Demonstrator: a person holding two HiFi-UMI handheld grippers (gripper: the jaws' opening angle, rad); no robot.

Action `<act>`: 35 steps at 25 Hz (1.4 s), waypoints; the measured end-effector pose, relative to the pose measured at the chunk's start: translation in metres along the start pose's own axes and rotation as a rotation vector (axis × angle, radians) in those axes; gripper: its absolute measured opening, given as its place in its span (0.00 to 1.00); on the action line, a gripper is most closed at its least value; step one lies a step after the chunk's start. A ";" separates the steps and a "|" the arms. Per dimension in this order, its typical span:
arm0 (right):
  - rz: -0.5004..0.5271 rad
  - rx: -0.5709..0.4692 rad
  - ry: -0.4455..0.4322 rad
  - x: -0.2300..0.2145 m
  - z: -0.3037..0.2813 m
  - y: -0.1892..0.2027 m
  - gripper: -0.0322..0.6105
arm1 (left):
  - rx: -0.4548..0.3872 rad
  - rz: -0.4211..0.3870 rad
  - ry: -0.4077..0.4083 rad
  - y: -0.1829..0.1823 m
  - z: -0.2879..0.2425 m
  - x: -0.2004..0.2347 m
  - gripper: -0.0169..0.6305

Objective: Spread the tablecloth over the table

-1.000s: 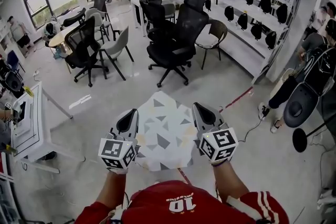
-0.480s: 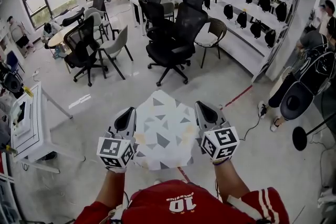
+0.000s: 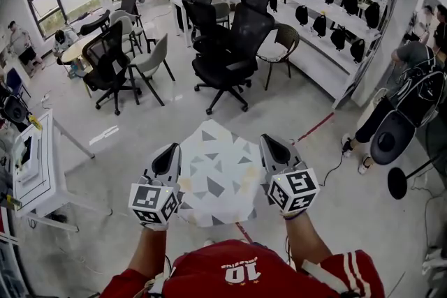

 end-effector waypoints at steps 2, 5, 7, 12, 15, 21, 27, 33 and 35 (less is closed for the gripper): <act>0.003 -0.003 0.000 0.000 0.000 0.000 0.07 | -0.002 -0.002 0.002 0.000 -0.001 -0.001 0.04; 0.008 -0.008 0.001 0.000 -0.001 -0.001 0.07 | -0.006 -0.003 0.005 0.000 -0.002 -0.001 0.04; 0.010 -0.009 0.001 0.000 -0.002 -0.002 0.07 | -0.008 -0.003 0.006 -0.001 -0.003 -0.001 0.04; 0.011 -0.009 0.001 -0.001 -0.003 -0.004 0.07 | -0.009 -0.005 0.004 -0.003 -0.005 -0.002 0.04; 0.013 -0.009 0.000 -0.002 -0.003 -0.003 0.07 | -0.008 -0.001 0.006 -0.002 -0.005 -0.003 0.04; 0.018 -0.015 -0.001 -0.002 -0.002 -0.006 0.07 | -0.014 0.002 0.005 -0.003 -0.004 -0.003 0.04; 0.015 -0.018 -0.003 -0.002 0.000 -0.004 0.07 | -0.010 0.004 0.010 0.000 -0.004 -0.006 0.04; 0.019 -0.019 -0.013 -0.001 0.002 -0.005 0.07 | -0.008 0.006 0.011 0.000 -0.004 -0.008 0.04; 0.018 -0.018 -0.015 -0.001 0.003 -0.005 0.07 | -0.007 0.006 0.014 0.000 -0.003 -0.009 0.04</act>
Point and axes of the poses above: the fingertips, and each gripper's own axes: z backward along the fingers, x to its left, y out of its underside, the point moved 1 cm from there along z, backward along the fingers, and after that the axes turned 5 degrees about y, right-handed, at the moved point
